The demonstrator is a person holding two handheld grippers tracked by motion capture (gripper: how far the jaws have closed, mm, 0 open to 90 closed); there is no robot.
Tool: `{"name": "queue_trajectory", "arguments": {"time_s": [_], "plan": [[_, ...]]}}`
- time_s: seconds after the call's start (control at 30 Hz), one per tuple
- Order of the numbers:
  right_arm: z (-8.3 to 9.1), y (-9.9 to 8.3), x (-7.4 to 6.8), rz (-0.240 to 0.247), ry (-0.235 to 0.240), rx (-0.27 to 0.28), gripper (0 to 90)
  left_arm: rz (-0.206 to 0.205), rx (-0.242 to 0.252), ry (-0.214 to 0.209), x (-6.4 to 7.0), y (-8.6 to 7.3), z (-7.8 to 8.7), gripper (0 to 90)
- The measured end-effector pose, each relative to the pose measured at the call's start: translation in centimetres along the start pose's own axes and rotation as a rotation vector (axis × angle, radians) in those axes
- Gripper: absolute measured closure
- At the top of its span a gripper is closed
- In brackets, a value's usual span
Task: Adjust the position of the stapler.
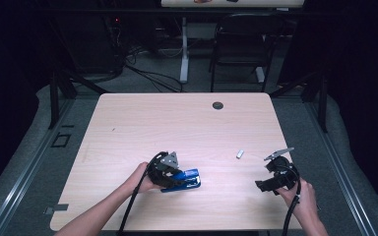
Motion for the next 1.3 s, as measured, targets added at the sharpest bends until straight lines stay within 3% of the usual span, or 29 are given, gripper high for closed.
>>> {"name": "queue_trajectory", "arguments": {"time_s": [0.13, 0.53, 1.03, 1.3], "plan": [[0.0, 0.0, -0.1, -0.003, 0.007, 0.001, 13.1, -0.036, -0.002, 0.0, 0.0, 0.0, -0.1, 65.5], [-0.2, 0.1, -0.2, -0.003, 0.011, -0.007, 13.2, -0.112, -0.001, -0.058, -0.2, 0.7, -0.6, 66.5], [0.0, 0.5, -0.7, -0.014, 0.04, 0.011, 13.5, -0.16, 0.016, -0.099, 0.4, 1.8, -1.6, 66.4], [-0.1, 0.7, -1.3, -0.032, 0.085, 0.027, 13.7, -0.19, 0.016, -0.132, 0.7, 2.5, -2.2, 66.4]]}}
Point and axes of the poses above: each handheld gripper's, and its own axes: z roughly backward along the jaws, y roughly out of its top, x roughly to its right, the point moved 7 cm from there along -z, roughly forward along the jaws, and after that the axes turned 3 degrees about -y, right-handed, at the moved point
